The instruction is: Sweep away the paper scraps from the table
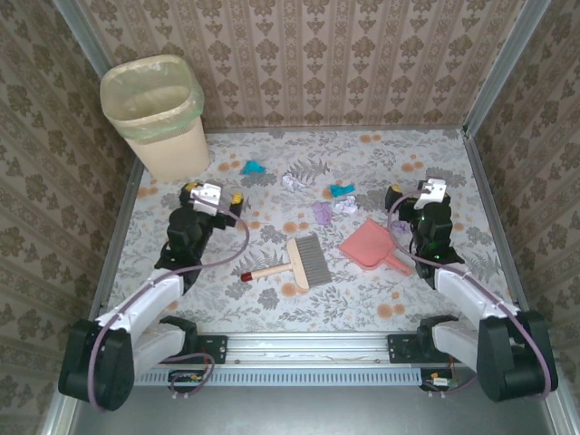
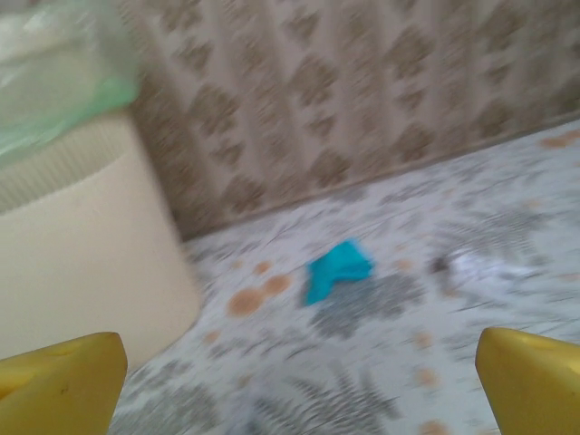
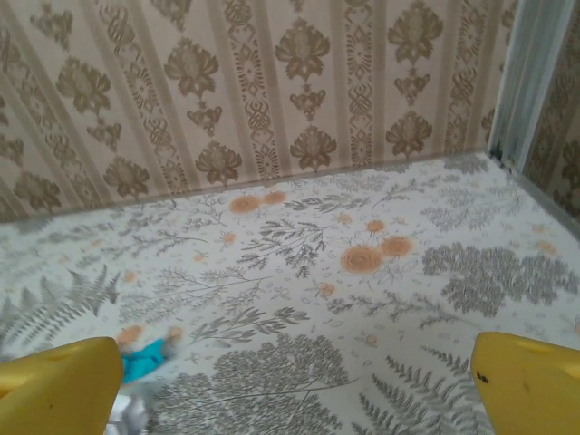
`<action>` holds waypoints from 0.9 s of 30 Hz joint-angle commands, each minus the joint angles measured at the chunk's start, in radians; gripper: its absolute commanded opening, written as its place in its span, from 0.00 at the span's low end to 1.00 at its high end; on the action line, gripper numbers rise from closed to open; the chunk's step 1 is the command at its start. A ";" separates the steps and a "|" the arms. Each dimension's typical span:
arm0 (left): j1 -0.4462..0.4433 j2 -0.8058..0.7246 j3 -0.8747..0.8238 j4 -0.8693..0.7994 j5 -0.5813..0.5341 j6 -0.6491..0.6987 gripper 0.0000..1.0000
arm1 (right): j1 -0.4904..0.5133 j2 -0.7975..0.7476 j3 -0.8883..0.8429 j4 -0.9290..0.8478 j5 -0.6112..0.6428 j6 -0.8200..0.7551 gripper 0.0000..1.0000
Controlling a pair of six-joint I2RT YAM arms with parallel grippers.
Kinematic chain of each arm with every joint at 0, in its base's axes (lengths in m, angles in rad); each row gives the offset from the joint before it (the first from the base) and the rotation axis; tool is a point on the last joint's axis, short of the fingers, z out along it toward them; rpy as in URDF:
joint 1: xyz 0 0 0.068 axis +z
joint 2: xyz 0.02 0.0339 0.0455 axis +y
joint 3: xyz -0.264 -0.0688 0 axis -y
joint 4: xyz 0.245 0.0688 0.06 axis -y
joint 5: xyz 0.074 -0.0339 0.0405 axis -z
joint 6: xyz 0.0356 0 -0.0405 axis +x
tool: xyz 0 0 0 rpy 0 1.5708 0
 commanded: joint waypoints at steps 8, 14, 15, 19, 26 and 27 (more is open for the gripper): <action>-0.008 -0.042 0.149 -0.310 0.169 -0.490 1.00 | -0.004 -0.149 0.036 -0.343 -0.010 0.508 1.00; 0.053 -0.071 0.060 -0.129 0.349 -0.651 1.00 | -0.010 -0.208 0.031 -0.381 -0.002 0.542 1.00; 0.056 -0.077 0.061 -0.140 0.346 -0.668 1.00 | -0.010 -0.201 0.031 -0.375 -0.014 0.548 1.00; 0.007 -0.089 0.112 -0.305 0.341 -0.654 1.00 | 0.005 -0.134 0.059 -0.351 -0.116 0.550 1.00; -0.241 -0.040 0.187 -0.643 0.239 -0.618 1.00 | 0.218 0.036 0.223 -0.458 -0.079 0.450 1.00; -0.267 -0.028 0.195 -0.688 0.233 -0.619 1.00 | 0.255 0.067 0.243 -0.467 -0.065 0.430 1.00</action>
